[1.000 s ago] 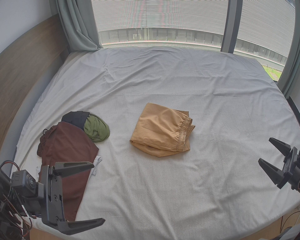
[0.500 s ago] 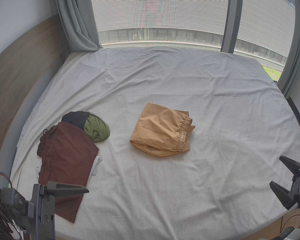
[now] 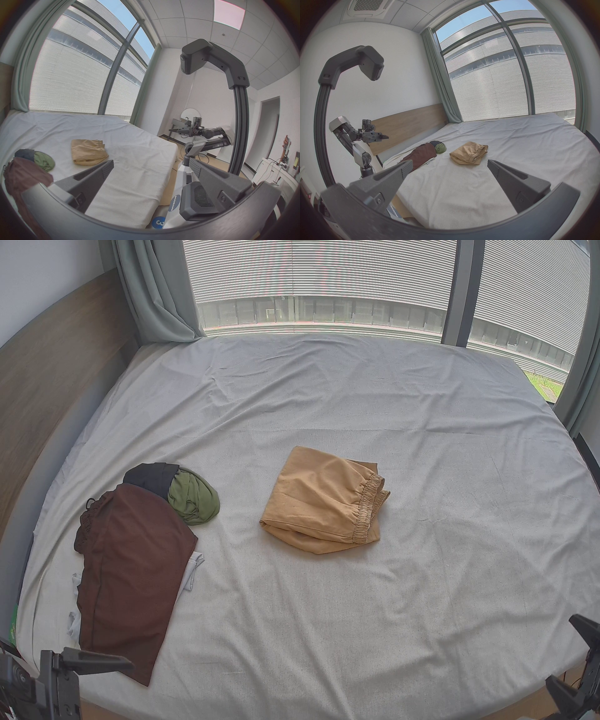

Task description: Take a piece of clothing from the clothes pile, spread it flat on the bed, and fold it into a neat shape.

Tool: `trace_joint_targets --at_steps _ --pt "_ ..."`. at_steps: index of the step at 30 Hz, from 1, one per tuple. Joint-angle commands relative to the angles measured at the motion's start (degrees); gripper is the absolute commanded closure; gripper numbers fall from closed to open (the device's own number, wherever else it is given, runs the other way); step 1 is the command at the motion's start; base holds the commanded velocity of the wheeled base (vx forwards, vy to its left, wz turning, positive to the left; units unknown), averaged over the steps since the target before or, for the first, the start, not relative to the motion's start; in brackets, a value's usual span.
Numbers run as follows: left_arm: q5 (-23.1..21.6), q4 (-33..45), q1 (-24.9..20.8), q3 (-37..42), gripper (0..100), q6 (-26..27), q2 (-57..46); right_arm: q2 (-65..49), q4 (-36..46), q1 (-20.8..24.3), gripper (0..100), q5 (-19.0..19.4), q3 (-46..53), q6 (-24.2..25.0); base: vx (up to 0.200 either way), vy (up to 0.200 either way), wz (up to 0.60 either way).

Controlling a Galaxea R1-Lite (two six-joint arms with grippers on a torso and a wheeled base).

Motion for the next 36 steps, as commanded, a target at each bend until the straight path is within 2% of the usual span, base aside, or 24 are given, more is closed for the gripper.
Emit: trace_joint_targets --at_steps 1,2,5,6,7,8,11,14,18,19,20,23,25,26,28,34,35,36 --pt "1.14 12.04 7.66 0.46 0 -1.45 -20.06 -14.47 10.65 -0.7 0 -4.28 1.01 -1.74 0.0 0.0 0.0" --pt "1.67 14.67 9.33 0.72 0 -2.42 -25.07 -14.47 11.88 -0.7 0 -8.32 1.01 -3.77 0.0 0.0 0.0" --pt "1.05 21.53 11.96 0.72 0 -5.49 -34.83 -14.47 15.22 -0.79 0 -16.84 1.01 -7.46 0.0 0.0 0.0" --pt "1.67 22.85 12.76 0.99 0 -4.96 -36.41 -14.47 15.05 -0.7 0 -20.01 1.01 -8.6 0.0 0.0 0.0" --pt "1.67 22.85 12.76 0.99 0 -4.96 -36.41 -14.47 15.05 -0.7 0 -20.01 1.01 -8.6 0.0 0.0 0.0" --pt "3.51 23.99 13.11 0.99 0 -4.0 -35.97 -14.47 14.87 -0.7 0 -26.16 1.01 -10.18 0.0 0.0 0.0" --pt "12.04 24.52 13.9 0.99 0 -3.47 -35.79 -14.47 16.89 -0.7 0 -31.87 1.01 -9.74 0.0 0.0 0.0" --pt "17.31 25.57 17.06 0.99 0 -3.47 -35.88 -14.47 18.74 -0.7 0 -33.19 1.01 -7.98 0.0 0.0 0.0" --pt "18.19 29.26 23.13 0.99 0 -4.0 -39.84 -14.47 18.74 -0.62 0 -33.28 1.01 -7.81 0.0 0.0 0.0" --pt "19.25 31.02 23.57 0.99 0 -2.59 -41.16 -14.47 18.74 -0.62 0 -33.28 1.01 -7.81 0.0 0.0 0.0" --pt "19.25 31.02 23.57 0.99 0 -2.59 -41.16 -14.47 18.74 -0.62 0 -33.28 1.01 -7.81 0.0 0.0 0.0" --pt "33.66 34.18 23.13 0.99 0 0.13 -40.63 -14.47 18.82 -0.62 0 -33.37 1.01 -7.63 0.0 0.0 0.0" --pt "36.82 34.18 23.13 0.99 0 0.66 -40.63 -14.47 18.82 -0.62 0 -33.28 1.01 -7.63 0.0 0.0 0.0" --pt "37.0 34.18 23.13 0.99 0 0.66 -40.63 -14.47 18.82 -0.62 0 -33.28 1.01 -7.72 0.0 0.0 0.0" --pt "41.31 34.27 23.13 0.99 0 1.28 -40.63 -14.47 18.82 -0.7 0 -33.28 1.01 -7.72 0.0 0.0 0.0" --pt "44.12 34.8 23.13 0.99 0 2.77 -40.63 -14.47 18.82 -0.7 0 -33.19 1.01 -7.98 0.0 0.0 0.0" --pt "46.58 38.93 22.95 0.99 0 2.51 -40.63 -14.47 18.82 -0.7 0 -33.19 1.01 -8.25 0.0 0.0 0.0" --pt "46.67 39.46 22.95 0.99 0 2.33 -40.63 -14.47 18.82 -0.79 0 -33.19 1.01 -8.25 0.0 0.0 0.0"
